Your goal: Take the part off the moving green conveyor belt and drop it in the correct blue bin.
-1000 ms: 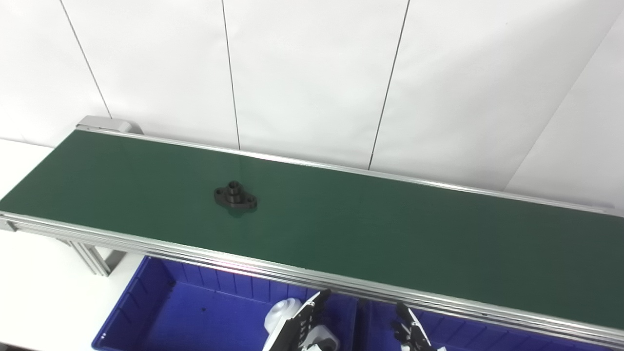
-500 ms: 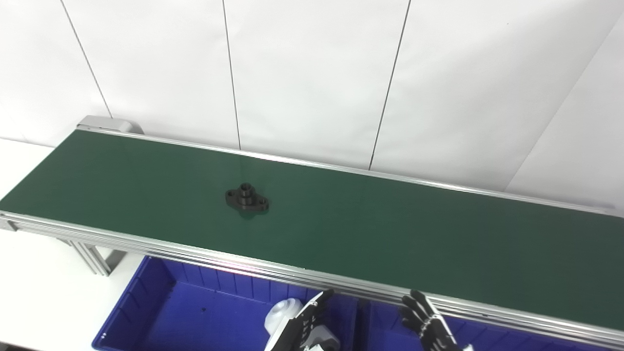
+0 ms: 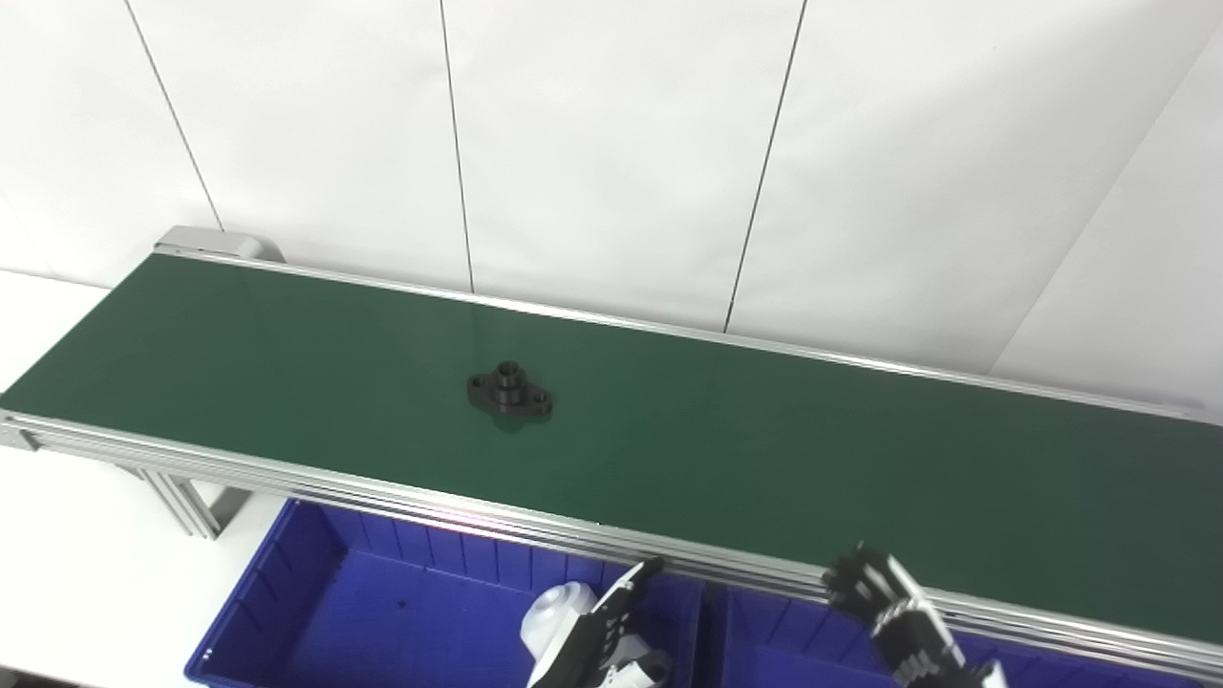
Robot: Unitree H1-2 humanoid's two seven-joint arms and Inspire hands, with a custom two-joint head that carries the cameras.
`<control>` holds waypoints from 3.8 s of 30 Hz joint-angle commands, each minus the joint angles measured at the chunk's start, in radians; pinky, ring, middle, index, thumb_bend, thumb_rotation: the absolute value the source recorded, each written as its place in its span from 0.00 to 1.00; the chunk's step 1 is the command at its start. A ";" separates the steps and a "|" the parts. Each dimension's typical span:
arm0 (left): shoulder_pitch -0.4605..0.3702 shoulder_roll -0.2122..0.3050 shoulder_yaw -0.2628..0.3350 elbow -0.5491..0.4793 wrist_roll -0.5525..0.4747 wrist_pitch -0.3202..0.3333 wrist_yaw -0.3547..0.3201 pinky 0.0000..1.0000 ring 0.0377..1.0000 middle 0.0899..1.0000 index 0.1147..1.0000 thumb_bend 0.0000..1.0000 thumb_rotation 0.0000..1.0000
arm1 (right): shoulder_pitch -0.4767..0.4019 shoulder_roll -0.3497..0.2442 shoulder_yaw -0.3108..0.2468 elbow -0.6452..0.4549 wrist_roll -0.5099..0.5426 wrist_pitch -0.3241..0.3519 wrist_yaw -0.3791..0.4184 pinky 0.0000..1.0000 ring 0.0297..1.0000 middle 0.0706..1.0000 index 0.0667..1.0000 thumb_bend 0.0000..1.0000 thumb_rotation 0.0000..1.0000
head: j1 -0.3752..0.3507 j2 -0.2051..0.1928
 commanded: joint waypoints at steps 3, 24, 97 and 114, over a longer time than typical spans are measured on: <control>-0.014 -0.067 -0.018 0.004 0.015 -0.052 0.022 0.91 0.96 0.96 0.92 0.94 0.82 | -0.125 -0.010 -0.051 0.005 -0.074 -0.001 -0.025 0.73 0.80 0.84 0.86 0.89 0.82 | 0.002 -0.002; -0.034 -0.075 -0.021 0.039 -0.021 -0.078 0.007 0.86 0.95 0.96 0.91 0.92 0.79 | -0.560 0.039 -0.054 0.206 -0.336 0.223 -0.088 0.69 0.78 0.85 0.88 0.91 0.56 | 0.006 -0.023; -0.019 -0.107 -0.062 -0.001 -0.011 -0.079 0.033 0.88 0.95 0.95 0.93 0.87 0.75 | -1.097 0.082 0.401 1.162 -0.785 0.459 -0.349 0.57 0.63 0.67 0.75 0.96 0.49 | 0.032 -0.010; -0.017 -0.108 -0.064 -0.008 -0.012 -0.077 0.030 0.89 0.95 0.96 0.94 0.89 0.74 | -1.102 0.075 0.394 1.232 -0.705 0.437 -0.346 0.37 0.40 0.49 0.46 0.52 0.00 | 0.028 -0.001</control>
